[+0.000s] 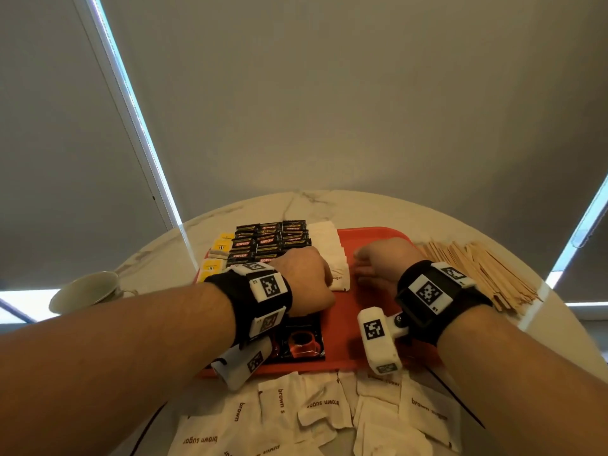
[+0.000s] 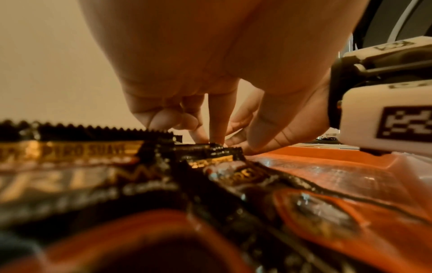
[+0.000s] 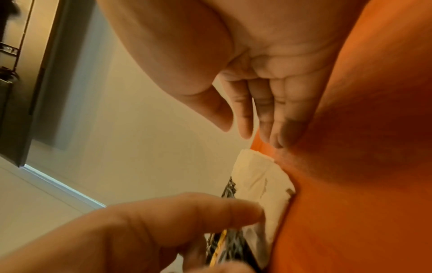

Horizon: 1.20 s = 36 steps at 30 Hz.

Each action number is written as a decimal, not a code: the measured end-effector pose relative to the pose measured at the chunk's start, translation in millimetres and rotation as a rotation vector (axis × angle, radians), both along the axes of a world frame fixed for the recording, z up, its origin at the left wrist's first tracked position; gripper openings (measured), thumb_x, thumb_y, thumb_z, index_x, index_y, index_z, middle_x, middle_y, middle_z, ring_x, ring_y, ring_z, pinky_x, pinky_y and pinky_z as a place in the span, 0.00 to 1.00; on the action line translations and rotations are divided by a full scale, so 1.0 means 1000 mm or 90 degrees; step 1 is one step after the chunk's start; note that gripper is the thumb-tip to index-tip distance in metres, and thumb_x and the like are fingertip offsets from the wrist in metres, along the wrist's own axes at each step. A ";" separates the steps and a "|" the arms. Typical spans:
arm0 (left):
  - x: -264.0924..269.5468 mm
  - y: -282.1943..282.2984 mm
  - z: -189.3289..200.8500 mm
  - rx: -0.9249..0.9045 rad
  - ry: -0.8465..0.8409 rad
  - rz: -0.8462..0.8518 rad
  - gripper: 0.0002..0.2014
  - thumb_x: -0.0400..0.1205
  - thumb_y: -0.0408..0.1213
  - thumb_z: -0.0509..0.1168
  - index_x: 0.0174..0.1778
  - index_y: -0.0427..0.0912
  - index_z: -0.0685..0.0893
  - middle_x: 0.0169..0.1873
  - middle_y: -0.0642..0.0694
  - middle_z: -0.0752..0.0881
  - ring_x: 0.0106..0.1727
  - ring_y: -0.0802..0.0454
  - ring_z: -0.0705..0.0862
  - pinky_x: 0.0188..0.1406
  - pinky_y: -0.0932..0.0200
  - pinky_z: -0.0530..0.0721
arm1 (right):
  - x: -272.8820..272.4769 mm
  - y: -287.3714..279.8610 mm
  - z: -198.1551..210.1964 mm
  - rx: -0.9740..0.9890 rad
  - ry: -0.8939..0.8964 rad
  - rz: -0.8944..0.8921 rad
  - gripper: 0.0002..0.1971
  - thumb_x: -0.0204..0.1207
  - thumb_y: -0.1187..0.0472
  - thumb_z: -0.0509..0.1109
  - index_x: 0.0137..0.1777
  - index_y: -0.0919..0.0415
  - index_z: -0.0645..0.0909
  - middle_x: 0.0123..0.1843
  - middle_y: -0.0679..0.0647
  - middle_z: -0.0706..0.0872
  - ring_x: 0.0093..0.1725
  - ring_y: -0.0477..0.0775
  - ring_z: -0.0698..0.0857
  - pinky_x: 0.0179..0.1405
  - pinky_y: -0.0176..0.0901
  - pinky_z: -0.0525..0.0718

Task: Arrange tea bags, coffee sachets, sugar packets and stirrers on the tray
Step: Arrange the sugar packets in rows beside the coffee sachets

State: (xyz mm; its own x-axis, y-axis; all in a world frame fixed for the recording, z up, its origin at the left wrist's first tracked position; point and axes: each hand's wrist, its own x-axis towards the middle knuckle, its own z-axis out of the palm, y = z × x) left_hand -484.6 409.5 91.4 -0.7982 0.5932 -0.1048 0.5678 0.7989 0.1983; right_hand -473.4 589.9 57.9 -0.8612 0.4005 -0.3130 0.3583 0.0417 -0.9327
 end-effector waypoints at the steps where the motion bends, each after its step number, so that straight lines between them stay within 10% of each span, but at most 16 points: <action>1: 0.001 0.001 0.001 0.005 -0.001 0.002 0.15 0.78 0.45 0.72 0.59 0.52 0.94 0.58 0.52 0.87 0.57 0.51 0.87 0.54 0.54 0.90 | -0.002 0.001 0.002 -0.001 0.017 -0.012 0.17 0.77 0.65 0.73 0.65 0.70 0.83 0.60 0.67 0.89 0.58 0.66 0.91 0.58 0.59 0.91; 5: 0.000 0.002 0.002 0.014 -0.010 0.008 0.15 0.79 0.46 0.72 0.61 0.51 0.93 0.60 0.54 0.87 0.59 0.53 0.87 0.58 0.52 0.90 | -0.005 -0.008 0.013 -0.063 0.045 -0.020 0.16 0.83 0.65 0.68 0.69 0.69 0.80 0.65 0.67 0.87 0.60 0.65 0.89 0.59 0.56 0.89; 9: -0.005 0.001 0.002 0.027 -0.042 0.006 0.17 0.80 0.46 0.72 0.64 0.49 0.92 0.60 0.54 0.90 0.59 0.55 0.87 0.61 0.53 0.90 | -0.008 -0.019 0.015 -0.075 0.020 0.010 0.12 0.89 0.65 0.58 0.48 0.61 0.82 0.46 0.54 0.86 0.46 0.51 0.85 0.57 0.48 0.82; 16: 0.010 -0.022 0.028 0.251 -0.076 0.038 0.11 0.83 0.44 0.72 0.60 0.55 0.92 0.55 0.58 0.89 0.54 0.61 0.85 0.45 0.67 0.79 | 0.009 -0.033 0.040 0.161 0.086 0.081 0.12 0.79 0.57 0.75 0.60 0.58 0.88 0.62 0.61 0.90 0.64 0.61 0.87 0.66 0.61 0.87; 21: 0.049 -0.079 0.045 0.409 -0.071 0.119 0.05 0.83 0.44 0.71 0.45 0.53 0.92 0.42 0.50 0.91 0.47 0.50 0.89 0.52 0.44 0.91 | 0.048 -0.079 0.068 0.343 0.103 0.369 0.07 0.76 0.57 0.78 0.53 0.47 0.91 0.51 0.53 0.93 0.53 0.54 0.91 0.55 0.57 0.92; 28: 0.124 -0.169 0.025 0.129 -0.104 0.147 0.07 0.80 0.56 0.73 0.49 0.60 0.88 0.45 0.58 0.89 0.46 0.60 0.87 0.51 0.51 0.90 | 0.108 -0.139 0.071 0.584 -0.007 0.749 0.18 0.73 0.44 0.81 0.63 0.37 0.87 0.53 0.38 0.90 0.52 0.41 0.87 0.57 0.44 0.86; 36: 0.150 -0.189 0.001 -0.105 -0.140 0.100 0.50 0.58 0.72 0.80 0.77 0.66 0.71 0.67 0.65 0.77 0.63 0.61 0.78 0.67 0.54 0.84 | 0.145 -0.158 0.060 0.829 -0.139 0.906 0.55 0.56 0.30 0.84 0.82 0.29 0.59 0.81 0.40 0.71 0.76 0.53 0.72 0.71 0.58 0.79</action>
State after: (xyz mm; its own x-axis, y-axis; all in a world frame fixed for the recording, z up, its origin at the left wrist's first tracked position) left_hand -335.0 220.6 92.8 -0.8263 0.4254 -0.3692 0.3931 0.9050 0.1630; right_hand -328.3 432.3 117.4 -0.7079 -0.4066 -0.5775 -0.4691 0.8820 -0.0460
